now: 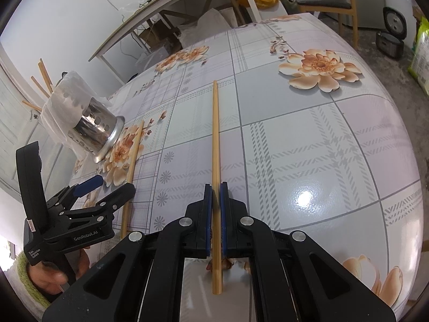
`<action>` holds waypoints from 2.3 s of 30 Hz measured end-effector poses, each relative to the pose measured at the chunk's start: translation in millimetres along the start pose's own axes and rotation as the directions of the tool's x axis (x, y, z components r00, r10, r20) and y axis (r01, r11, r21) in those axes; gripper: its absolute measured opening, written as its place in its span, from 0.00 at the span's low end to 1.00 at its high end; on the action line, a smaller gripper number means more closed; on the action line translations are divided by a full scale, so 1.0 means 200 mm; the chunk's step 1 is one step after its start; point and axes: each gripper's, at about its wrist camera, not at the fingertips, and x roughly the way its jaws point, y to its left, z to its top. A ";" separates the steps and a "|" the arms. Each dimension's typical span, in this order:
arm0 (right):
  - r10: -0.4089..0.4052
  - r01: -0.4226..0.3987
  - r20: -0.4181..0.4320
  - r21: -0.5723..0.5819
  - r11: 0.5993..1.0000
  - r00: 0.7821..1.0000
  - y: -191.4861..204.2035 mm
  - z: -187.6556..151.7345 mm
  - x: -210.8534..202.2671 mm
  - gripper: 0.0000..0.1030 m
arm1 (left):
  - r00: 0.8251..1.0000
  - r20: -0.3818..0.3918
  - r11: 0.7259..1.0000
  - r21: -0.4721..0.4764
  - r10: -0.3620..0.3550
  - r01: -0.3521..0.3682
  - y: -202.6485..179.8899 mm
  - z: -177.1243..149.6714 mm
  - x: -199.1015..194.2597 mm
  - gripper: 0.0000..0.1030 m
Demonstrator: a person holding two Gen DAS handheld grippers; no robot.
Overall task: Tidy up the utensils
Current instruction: 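Close the left tool on the other bamboo chopstick lying on the table, then raise both held chopsticks with both tools up above the holder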
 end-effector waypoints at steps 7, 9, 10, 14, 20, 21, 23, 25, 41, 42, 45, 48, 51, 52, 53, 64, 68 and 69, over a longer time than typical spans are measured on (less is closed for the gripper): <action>0.004 -0.004 0.000 0.001 1.000 1.000 0.00 0.00 0.00 0.04 | 0.999 -0.027 0.998 0.051 -0.046 0.048 0.01 0.05 0.00 0.94; 0.005 -0.005 0.000 0.001 1.000 1.000 0.00 0.00 0.00 0.04 | 0.998 -0.012 0.995 0.073 -0.065 0.065 -0.01 0.07 -0.01 0.93; 0.004 -0.004 0.000 0.000 1.000 1.000 0.00 0.00 0.00 0.04 | 0.998 -0.010 0.994 0.083 -0.069 0.070 -0.02 0.08 -0.01 0.88; 0.004 -0.004 0.000 -0.002 1.000 1.000 0.00 0.00 0.00 0.04 | 0.997 -0.033 0.990 0.120 -0.077 0.080 -0.06 0.14 0.04 0.64; 0.001 -0.001 -0.006 -0.007 1.000 1.000 0.00 0.01 0.00 0.04 | 0.994 -0.039 0.987 0.121 -0.099 0.103 -0.06 0.18 0.06 0.38; -0.001 0.001 -0.006 -0.009 1.000 1.000 0.00 0.01 0.00 0.04 | 0.994 -0.038 0.987 0.121 -0.099 0.103 -0.06 0.18 0.06 0.35; -0.005 0.005 -0.006 -0.013 1.000 1.000 0.00 0.01 0.00 0.04 | 0.995 -0.037 0.988 0.116 -0.097 0.101 -0.04 0.18 0.05 0.25; -0.012 0.011 -0.008 -0.023 1.000 1.000 0.01 0.01 0.00 0.04 | 0.994 -0.039 0.989 0.105 -0.101 0.104 -0.02 0.17 0.05 0.15; -0.019 -0.012 -0.133 -0.227 0.974 0.991 0.17 -0.03 0.02 0.06 | 0.995 -0.039 0.995 -0.019 -0.096 0.095 0.22 -0.04 -0.09 0.06; -0.025 -0.010 -0.142 -0.241 0.971 0.990 0.18 -0.02 0.02 0.09 | 0.994 -0.039 0.995 -0.024 -0.098 0.097 0.23 -0.04 -0.09 0.06; -0.037 0.003 -0.127 -0.260 0.966 0.991 0.22 0.05 0.04 0.24 | 0.994 -0.039 0.994 -0.035 -0.106 0.105 0.25 -0.06 -0.11 0.06; -0.045 0.011 -0.109 -0.290 0.957 0.993 0.28 0.14 0.10 0.24 | 0.993 -0.042 0.993 -0.041 -0.112 0.110 0.26 -0.07 -0.12 0.06; -0.055 0.021 -0.101 -0.315 0.949 0.993 0.33 0.23 0.19 0.24 | 0.992 -0.049 0.992 -0.053 -0.120 0.117 0.27 -0.07 -0.12 0.06; -0.074 0.036 -0.100 -0.334 0.942 0.992 0.36 0.25 0.23 0.24 | 0.991 -0.053 0.991 -0.056 -0.123 0.120 0.27 -0.07 -0.13 0.06; -0.097 0.056 -0.097 -0.358 0.932 0.991 0.38 0.26 0.27 0.24 | 0.991 -0.056 0.991 -0.058 -0.125 0.122 0.27 -0.08 -0.13 0.06; -0.131 0.090 -0.089 -0.364 0.927 0.987 0.39 0.21 0.29 0.05 | 0.983 -0.080 0.985 -0.057 -0.164 0.160 0.32 -0.01 -0.15 0.20; -0.122 0.081 -0.098 -0.345 0.935 0.988 0.37 0.20 0.27 0.05 | 0.983 -0.098 0.988 -0.012 -0.152 0.152 0.27 0.05 -0.10 0.22; -0.121 0.079 -0.101 -0.342 0.936 0.988 0.37 0.20 0.27 0.05 | 0.984 -0.101 0.989 -0.008 -0.148 0.147 0.26 0.06 -0.09 0.22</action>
